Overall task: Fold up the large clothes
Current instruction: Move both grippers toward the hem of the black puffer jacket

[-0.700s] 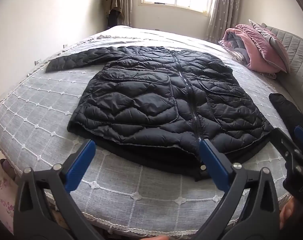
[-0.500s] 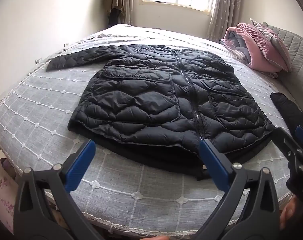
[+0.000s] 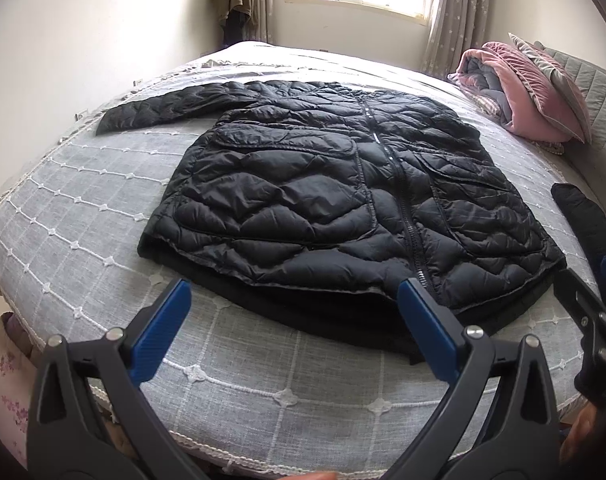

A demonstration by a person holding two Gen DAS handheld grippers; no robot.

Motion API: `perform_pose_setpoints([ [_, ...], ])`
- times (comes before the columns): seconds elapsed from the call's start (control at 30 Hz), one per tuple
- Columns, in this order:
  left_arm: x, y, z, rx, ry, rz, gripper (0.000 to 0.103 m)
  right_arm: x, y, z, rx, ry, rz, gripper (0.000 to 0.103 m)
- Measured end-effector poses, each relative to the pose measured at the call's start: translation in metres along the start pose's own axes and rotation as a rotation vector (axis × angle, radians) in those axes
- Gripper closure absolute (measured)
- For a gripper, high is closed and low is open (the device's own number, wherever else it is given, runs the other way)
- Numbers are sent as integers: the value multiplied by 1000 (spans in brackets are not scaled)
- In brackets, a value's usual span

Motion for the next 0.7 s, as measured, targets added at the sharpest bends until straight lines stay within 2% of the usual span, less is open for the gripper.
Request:
perform_pose_setpoints([
  [0.27,0,11,-16,-49,40,93,0,-8,-15,-21,4,25,-23,0],
  [0.5,6,26,-28,-29,36,107,0,-10,-23,-35,-10,39,-20,0],
  [0.7,5,31,-37,-24,76,128,0,-15,-32,-46,-13,62,-37,0],
])
Point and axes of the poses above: each gripper's, at about its wrist camera, not at the fingertips, and z roughly against the way its jaws point, y to its left, x to its top, the point moved 8 cm from there along -z, roughly the way its jaws point, and after that the axes turned 11 degrees about z, right-handed, at the moved point
